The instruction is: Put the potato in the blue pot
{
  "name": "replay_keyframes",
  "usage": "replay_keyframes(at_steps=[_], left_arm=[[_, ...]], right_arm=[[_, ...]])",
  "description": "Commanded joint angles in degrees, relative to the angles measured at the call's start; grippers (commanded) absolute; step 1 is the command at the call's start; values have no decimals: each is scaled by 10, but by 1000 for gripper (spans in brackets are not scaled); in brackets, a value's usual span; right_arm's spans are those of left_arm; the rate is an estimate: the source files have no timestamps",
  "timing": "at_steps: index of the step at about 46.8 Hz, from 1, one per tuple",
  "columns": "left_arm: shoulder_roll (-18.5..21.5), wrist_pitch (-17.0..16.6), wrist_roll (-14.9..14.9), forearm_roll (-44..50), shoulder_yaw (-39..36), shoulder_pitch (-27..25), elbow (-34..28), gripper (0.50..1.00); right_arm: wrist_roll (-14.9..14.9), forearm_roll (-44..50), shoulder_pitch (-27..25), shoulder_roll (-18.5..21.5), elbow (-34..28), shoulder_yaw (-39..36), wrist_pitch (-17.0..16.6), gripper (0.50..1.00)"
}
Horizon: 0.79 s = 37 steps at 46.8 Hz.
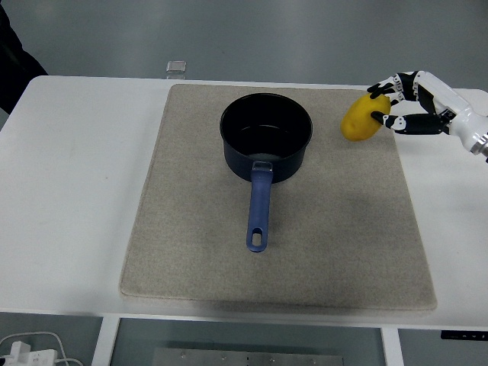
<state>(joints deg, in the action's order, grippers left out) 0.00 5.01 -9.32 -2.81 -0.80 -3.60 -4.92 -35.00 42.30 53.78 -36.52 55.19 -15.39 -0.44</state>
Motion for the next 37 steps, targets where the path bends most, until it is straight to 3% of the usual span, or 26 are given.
replay_keyframes(at_steps=[1, 18, 37], left_arm=[[0, 0, 0, 0, 0, 0, 0, 996], [0, 0, 0, 0, 0, 0, -4, 996], [0, 0, 0, 0, 0, 0, -4, 996]], right_arm=[[0, -1, 2, 0, 0, 0, 0, 500], [0, -1, 31, 18, -4, 2, 1, 500], [0, -34, 87, 84, -45, 49, 0, 500]])
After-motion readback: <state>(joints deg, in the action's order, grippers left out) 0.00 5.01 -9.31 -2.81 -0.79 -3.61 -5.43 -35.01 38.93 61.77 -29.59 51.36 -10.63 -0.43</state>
